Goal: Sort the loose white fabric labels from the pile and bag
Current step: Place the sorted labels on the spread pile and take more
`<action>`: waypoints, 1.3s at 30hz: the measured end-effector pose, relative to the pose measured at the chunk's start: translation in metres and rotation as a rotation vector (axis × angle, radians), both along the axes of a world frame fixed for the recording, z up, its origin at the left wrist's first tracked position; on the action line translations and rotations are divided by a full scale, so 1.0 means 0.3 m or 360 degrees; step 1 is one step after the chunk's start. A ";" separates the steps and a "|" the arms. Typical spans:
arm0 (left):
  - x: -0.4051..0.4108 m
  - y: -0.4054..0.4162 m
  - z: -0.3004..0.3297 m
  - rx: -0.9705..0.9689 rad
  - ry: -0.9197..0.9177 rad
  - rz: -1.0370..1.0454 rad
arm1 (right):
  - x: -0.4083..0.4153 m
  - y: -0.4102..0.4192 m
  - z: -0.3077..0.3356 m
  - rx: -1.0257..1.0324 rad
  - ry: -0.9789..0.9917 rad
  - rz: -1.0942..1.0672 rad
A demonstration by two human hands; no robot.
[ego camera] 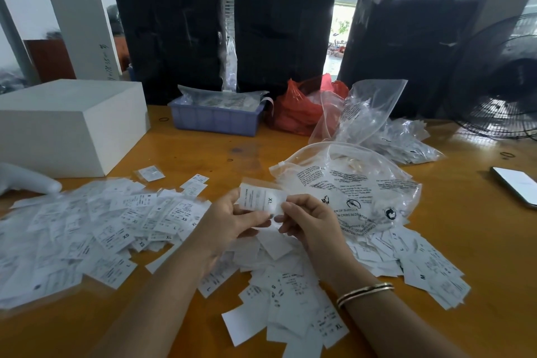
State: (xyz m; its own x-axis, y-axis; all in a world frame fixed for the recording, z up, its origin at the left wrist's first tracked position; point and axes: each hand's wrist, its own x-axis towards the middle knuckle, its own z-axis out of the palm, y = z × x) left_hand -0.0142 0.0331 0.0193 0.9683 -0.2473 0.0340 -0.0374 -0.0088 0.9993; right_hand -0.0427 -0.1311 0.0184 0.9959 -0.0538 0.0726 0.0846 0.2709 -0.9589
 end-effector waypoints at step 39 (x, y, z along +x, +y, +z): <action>0.030 -0.022 -0.096 0.1249 -0.1134 -0.0090 | 0.323 -0.350 0.100 -0.2975 0.0283 -0.0265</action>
